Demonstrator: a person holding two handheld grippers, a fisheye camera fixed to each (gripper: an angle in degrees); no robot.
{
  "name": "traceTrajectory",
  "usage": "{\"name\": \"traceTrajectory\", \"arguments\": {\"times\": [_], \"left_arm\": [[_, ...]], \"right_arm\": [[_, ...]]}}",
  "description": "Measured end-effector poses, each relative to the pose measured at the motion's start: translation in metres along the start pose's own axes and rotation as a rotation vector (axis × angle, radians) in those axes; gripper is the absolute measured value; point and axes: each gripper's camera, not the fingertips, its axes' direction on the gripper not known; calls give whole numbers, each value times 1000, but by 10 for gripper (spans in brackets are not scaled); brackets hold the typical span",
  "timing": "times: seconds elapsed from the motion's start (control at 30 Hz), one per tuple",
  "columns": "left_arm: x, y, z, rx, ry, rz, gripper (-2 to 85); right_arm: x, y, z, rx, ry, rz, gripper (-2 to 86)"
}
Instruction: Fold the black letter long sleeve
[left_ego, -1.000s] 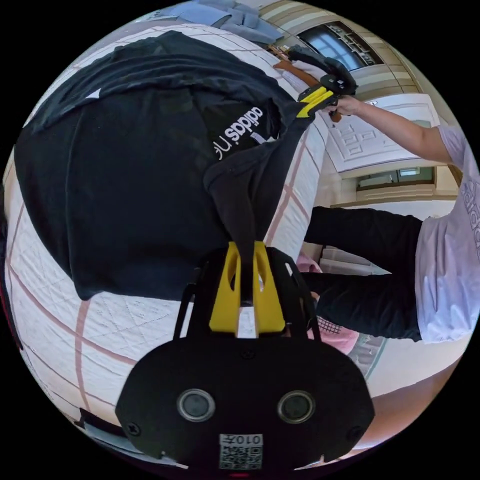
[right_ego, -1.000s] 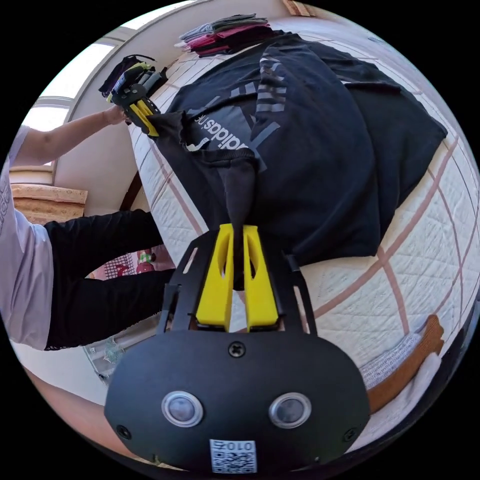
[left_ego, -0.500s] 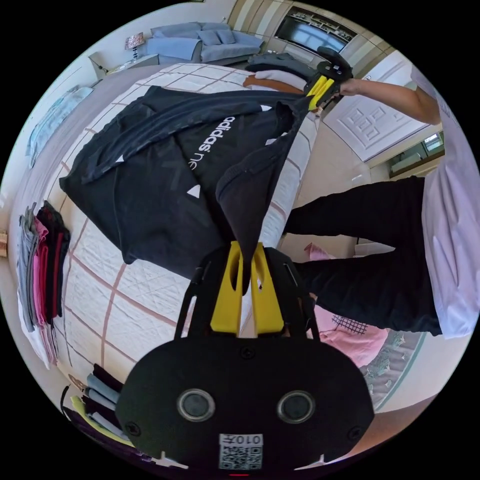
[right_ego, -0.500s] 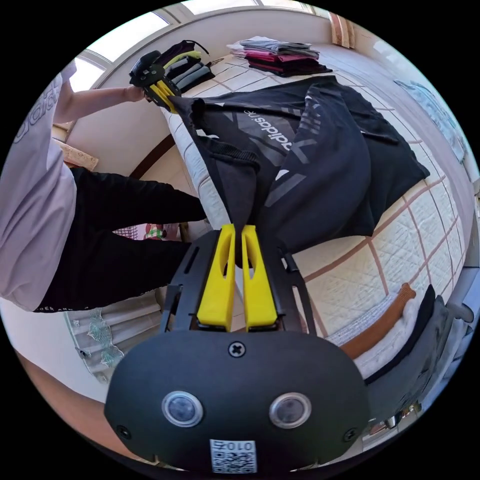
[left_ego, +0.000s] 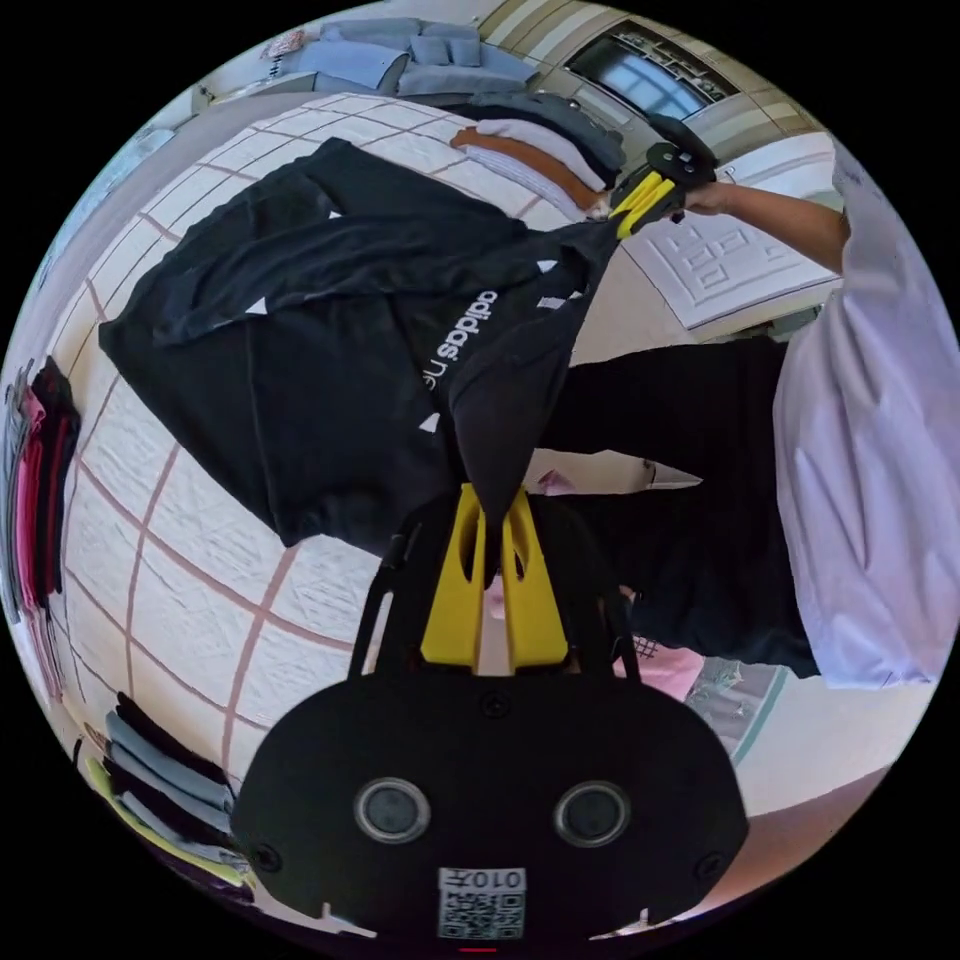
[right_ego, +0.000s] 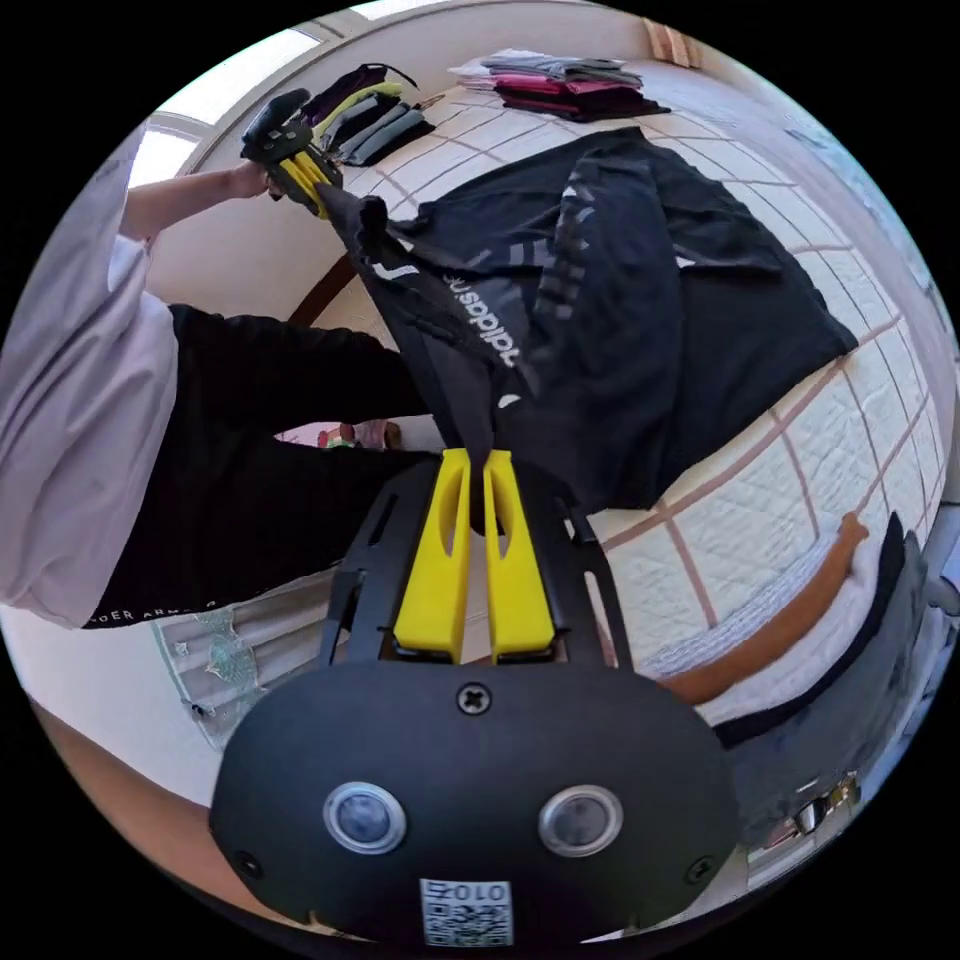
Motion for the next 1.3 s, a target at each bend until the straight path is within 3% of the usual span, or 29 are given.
{"name": "traceTrajectory", "arguments": {"times": [0.17,0.23,0.37,0.47,0.63,0.8,0.87,1.07,1.3], "left_arm": [[-120,-64,-73,82,61,103,10],[-160,-85,-78,102,5,122,11],[-257,-116,-26,55,93,14,16],[-284,-128,0,-1,194,-77,26],[-288,-123,-12,10,176,-152,65],[-270,-53,-72,307,65,-384,105],[-229,-12,-85,375,8,-433,113],[-136,35,-30,155,14,-416,129],[-130,24,-20,106,-16,-382,105]], "right_arm": [[111,-51,-56,166,107,-40,39],[155,-73,-51,198,152,-22,39],[247,-108,41,58,42,119,40],[256,-119,68,3,55,133,39],[275,-110,51,34,36,221,44],[261,-44,-13,254,87,394,63],[235,-19,-12,229,75,386,73],[166,48,43,76,-21,409,96],[159,50,74,71,-83,409,62]]}}
